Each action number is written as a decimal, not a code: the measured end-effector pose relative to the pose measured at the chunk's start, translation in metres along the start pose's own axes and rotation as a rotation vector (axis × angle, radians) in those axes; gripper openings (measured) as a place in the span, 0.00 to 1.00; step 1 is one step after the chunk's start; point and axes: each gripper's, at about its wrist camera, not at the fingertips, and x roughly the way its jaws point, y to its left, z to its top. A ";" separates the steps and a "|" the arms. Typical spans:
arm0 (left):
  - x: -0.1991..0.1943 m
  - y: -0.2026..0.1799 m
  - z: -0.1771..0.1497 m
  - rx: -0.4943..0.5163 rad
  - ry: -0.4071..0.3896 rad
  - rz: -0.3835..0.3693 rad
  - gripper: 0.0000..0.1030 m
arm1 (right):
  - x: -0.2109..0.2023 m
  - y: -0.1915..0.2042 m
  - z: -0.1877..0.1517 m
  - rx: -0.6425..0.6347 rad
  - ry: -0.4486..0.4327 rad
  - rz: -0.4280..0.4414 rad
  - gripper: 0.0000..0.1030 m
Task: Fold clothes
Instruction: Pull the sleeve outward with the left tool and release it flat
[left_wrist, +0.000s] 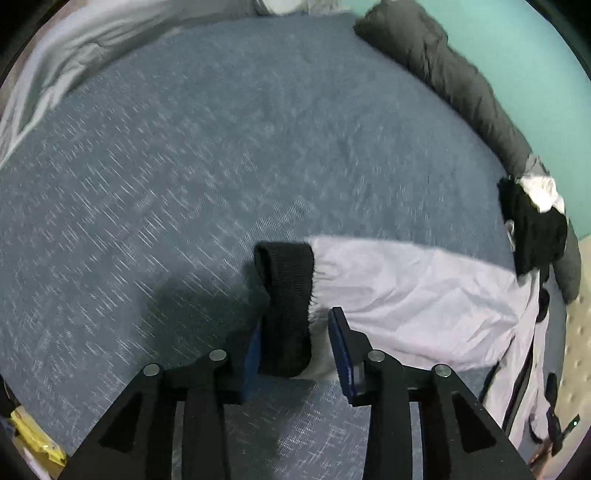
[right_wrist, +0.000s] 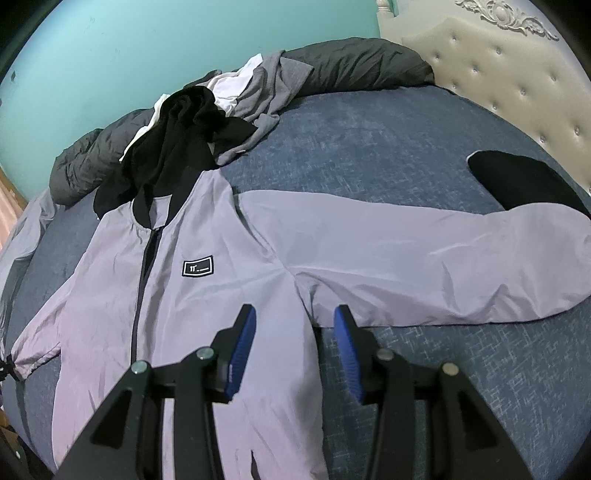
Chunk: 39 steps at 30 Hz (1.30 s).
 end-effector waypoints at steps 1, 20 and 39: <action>-0.006 -0.003 0.000 0.015 -0.026 0.018 0.42 | 0.001 0.003 0.000 -0.008 0.001 0.000 0.43; 0.050 -0.064 -0.037 0.255 -0.025 0.111 0.42 | 0.008 0.027 -0.013 -0.047 0.035 0.030 0.44; 0.052 -0.125 -0.062 0.291 -0.075 0.049 0.50 | 0.011 0.011 -0.021 -0.024 0.047 0.005 0.45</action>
